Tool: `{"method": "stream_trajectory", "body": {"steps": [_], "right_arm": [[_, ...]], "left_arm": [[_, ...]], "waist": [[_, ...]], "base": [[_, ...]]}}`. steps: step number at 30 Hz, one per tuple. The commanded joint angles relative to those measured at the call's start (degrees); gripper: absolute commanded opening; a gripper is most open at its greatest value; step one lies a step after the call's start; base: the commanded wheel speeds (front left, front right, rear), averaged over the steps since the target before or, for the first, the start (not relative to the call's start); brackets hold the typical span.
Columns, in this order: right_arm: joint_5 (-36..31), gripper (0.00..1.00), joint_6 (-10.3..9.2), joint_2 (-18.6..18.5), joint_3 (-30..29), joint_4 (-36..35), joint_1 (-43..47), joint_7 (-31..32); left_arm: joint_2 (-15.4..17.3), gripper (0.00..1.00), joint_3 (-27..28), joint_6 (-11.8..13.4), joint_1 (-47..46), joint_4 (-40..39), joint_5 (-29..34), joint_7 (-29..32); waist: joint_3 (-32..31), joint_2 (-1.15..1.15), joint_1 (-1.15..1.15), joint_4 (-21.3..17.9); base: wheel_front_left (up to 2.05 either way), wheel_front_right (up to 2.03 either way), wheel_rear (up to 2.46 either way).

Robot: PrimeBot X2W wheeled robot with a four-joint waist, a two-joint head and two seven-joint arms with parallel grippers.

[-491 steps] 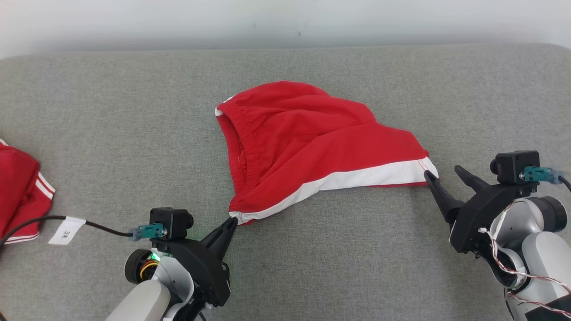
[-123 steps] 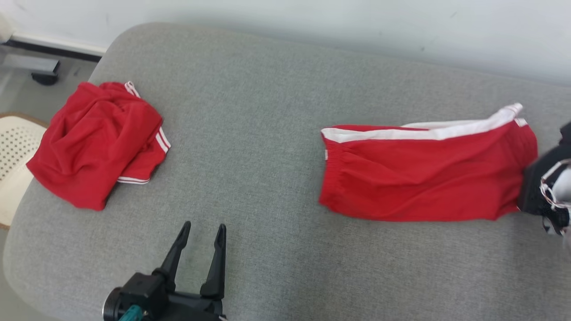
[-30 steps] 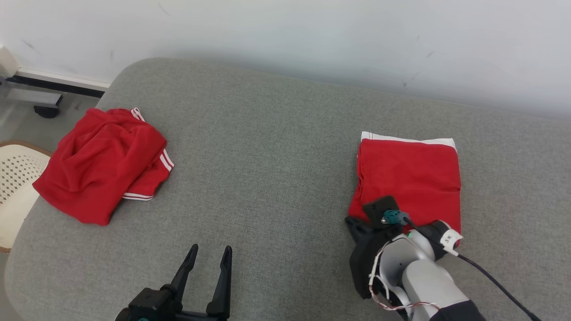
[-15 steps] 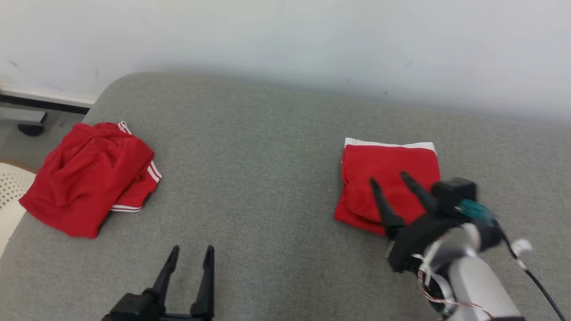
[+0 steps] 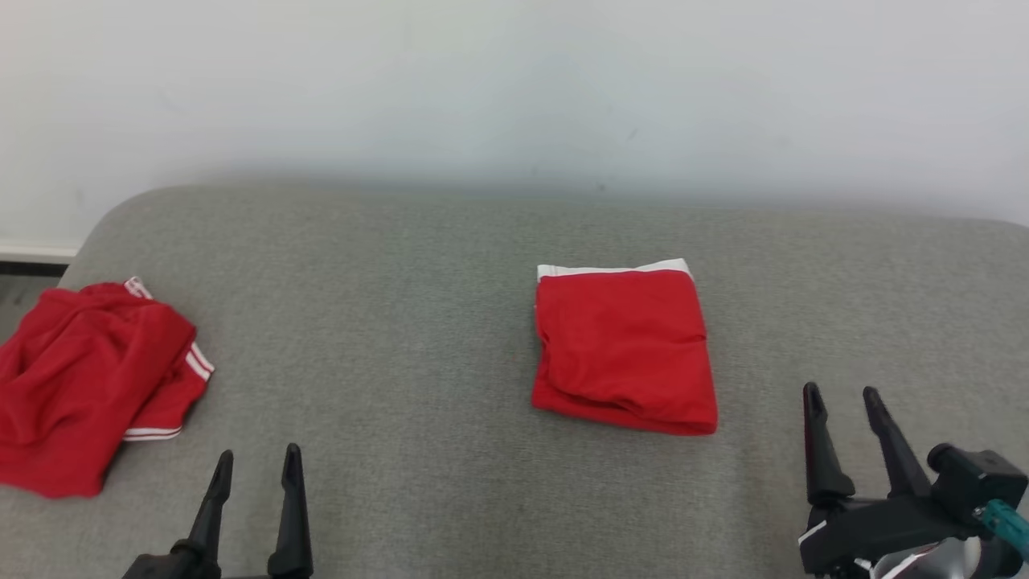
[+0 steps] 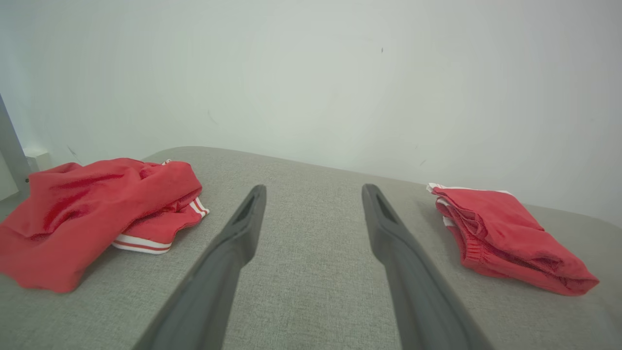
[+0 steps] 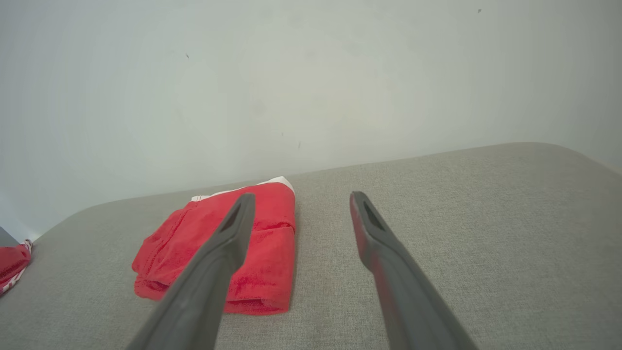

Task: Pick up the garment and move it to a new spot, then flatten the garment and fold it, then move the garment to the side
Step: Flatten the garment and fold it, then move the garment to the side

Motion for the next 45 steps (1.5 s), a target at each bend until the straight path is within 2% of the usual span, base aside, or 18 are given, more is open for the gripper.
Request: {"method": "stream_trajectory", "body": {"steps": [1,7,12,23,35,37,45], "right_arm": [[-0.12,1.00,-0.11,0.11,0.24,1.03,0.70,-1.20],[-1.00,1.00,-0.11,0.11,1.94,5.16,1.41,-2.96],[-1.09,1.00,-0.11,0.11,2.87,7.31,0.82,-3.46],[-0.97,1.00,-0.10,0.11,2.47,9.29,-0.45,-3.57],[-0.43,1.00,-0.10,0.11,2.82,9.27,-0.56,-1.21],[0.58,1.00,-0.10,0.12,3.07,10.10,-1.06,2.23],[1.48,1.00,-0.10,0.16,5.50,12.60,-12.93,29.04]], "left_arm": [[-0.34,1.00,1.45,-1.29,0.96,-0.45,0.31,-0.20],[-2.46,1.00,6.60,-5.45,2.88,-2.09,0.31,-0.20],[-2.96,1.00,7.30,-6.68,3.74,-0.20,2.12,-0.21],[-3.01,1.00,6.44,-7.33,2.79,2.81,4.44,-0.21],[-2.20,1.00,4.31,-7.20,1.98,3.91,3.29,-0.21],[-2.15,1.00,4.19,-7.21,1.68,3.94,3.18,-0.21],[-2.36,1.00,4.12,-7.20,1.25,2.99,3.72,-0.21]], "waist": [[-1.11,0.00,0.00,-2.70],[-2.24,0.00,0.00,-5.18],[-2.58,0.00,0.00,-6.08],[-1.86,0.00,0.00,-6.38],[-0.63,0.00,0.00,-5.60],[-0.30,0.00,0.00,-5.50],[0.13,0.00,0.00,-5.16]], "base": [[0.00,0.00,0.00],[0.00,0.00,0.00],[0.00,0.00,0.00],[0.00,0.00,0.00],[0.00,0.00,0.00],[0.00,0.00,0.00],[0.00,0.00,0.00]]}}
